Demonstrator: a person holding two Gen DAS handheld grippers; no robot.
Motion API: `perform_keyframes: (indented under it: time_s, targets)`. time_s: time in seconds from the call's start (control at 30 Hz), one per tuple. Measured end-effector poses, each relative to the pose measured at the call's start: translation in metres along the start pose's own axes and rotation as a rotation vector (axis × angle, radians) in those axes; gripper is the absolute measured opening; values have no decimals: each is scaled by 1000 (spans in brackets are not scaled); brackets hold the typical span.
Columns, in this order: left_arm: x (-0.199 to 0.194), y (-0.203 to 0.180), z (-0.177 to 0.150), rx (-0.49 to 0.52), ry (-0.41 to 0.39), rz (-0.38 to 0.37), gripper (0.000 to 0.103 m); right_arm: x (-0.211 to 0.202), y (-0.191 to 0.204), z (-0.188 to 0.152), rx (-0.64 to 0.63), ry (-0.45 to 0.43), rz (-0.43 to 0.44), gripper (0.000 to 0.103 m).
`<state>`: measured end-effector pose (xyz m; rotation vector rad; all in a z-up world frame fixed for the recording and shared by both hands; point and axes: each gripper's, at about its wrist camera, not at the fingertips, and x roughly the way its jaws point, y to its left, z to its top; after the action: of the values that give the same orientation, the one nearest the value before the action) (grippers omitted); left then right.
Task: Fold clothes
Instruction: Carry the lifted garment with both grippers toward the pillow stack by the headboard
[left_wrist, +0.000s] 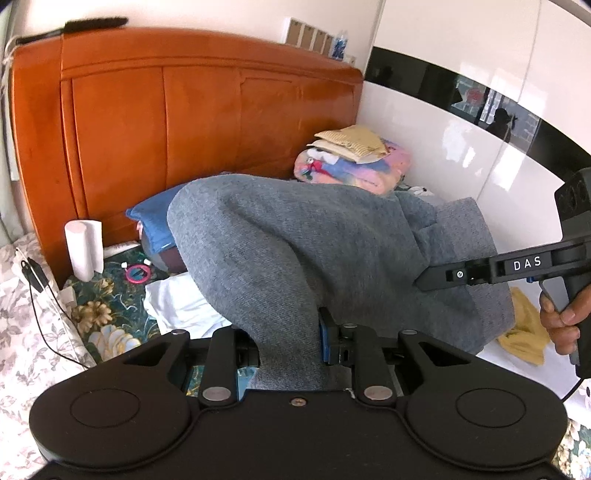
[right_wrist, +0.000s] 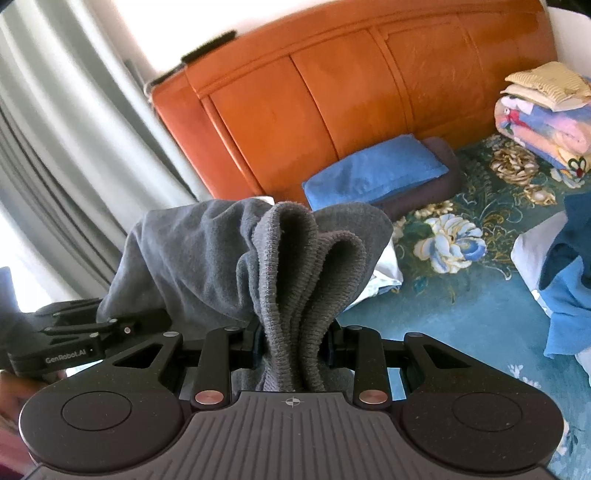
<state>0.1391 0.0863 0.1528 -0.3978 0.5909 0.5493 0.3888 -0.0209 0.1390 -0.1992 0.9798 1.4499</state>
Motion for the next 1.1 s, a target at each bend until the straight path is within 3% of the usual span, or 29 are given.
perform_keyframes:
  time_s: [0.4,0.67,1.1]
  targets:
    - [138,95,19,-49,118,-1,22,143,-44,49,88,123,-89,27]
    - [219,144,16,-105,194,30,22,234,-69,65,113,210,-121,27]
    - [300,205,5,-211,253,63,23,350,-98,97,54,353,-108,27]
